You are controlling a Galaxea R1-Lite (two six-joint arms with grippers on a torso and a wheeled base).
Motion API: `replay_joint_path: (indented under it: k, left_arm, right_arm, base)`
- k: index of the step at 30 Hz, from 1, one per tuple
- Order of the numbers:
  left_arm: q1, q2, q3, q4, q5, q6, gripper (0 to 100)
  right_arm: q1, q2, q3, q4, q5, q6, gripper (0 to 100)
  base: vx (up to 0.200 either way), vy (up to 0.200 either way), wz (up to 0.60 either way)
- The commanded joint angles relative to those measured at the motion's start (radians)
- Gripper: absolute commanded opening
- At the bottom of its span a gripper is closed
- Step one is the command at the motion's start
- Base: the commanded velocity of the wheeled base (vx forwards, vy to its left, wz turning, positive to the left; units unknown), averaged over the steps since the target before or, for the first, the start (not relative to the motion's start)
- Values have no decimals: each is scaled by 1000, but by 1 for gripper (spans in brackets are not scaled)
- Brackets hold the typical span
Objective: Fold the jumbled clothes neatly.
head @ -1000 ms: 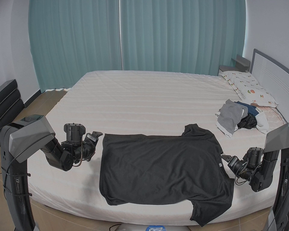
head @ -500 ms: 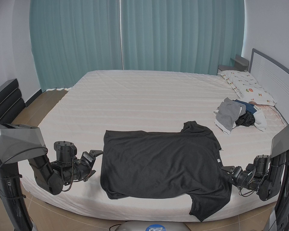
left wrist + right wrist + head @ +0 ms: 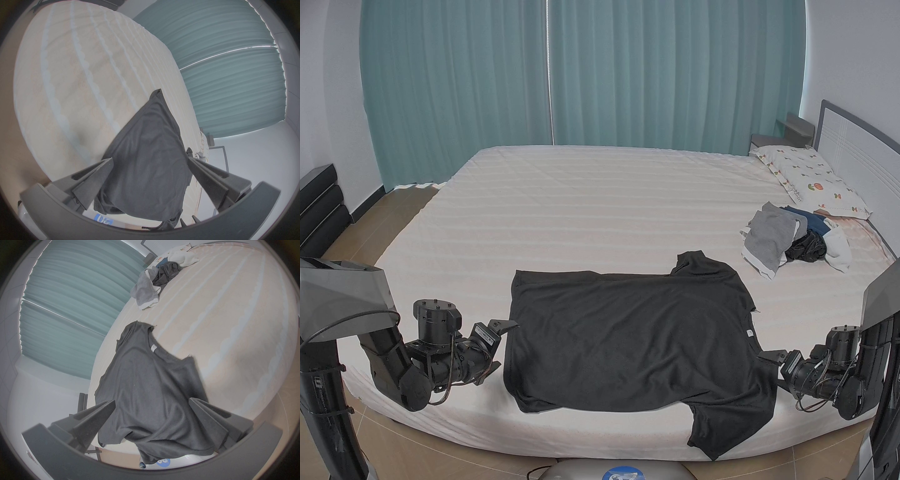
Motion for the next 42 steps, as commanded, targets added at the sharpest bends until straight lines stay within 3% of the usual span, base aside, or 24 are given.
replay_joint_path:
  k: [1,7,9,10,13,28,35,39,42]
  left_arm:
    - [-10,1,11,0,0,2,100]
    - [-21,-5,31,5,5,9,100]
    - [-20,-6,62,2,5,68,100]
    - [-10,-8,94,0,5,164,100]
    - [5,-19,148,0,8,307,100]
    - [57,-88,332,38,34,730,100]
    - [76,-60,335,43,46,756,100]
    - [74,44,319,23,120,782,100]
    - [76,70,322,-12,126,784,100]
  right_arm:
    - [-1,10,-2,-10,0,0,100]
    - [-1,22,-5,-10,0,0,100]
    - [-1,23,-5,-10,0,0,100]
    - [-1,23,-6,-10,0,0,100]
    - [-1,23,-6,-10,0,0,100]
    - [2,51,-5,-10,0,-29,100]
    - [2,51,-3,-10,0,-29,100]
    - [2,49,0,-11,-2,-29,100]
    - [4,51,0,-10,-2,-31,100]
  base:
    - [0,-200,0]
    - [0,-200,0]
    - [0,-200,0]
    - [0,0,0]
    - [0,0,0]
    - [0,0,0]
    - [0,0,0]
    - [0,0,0]
    - [0,0,0]
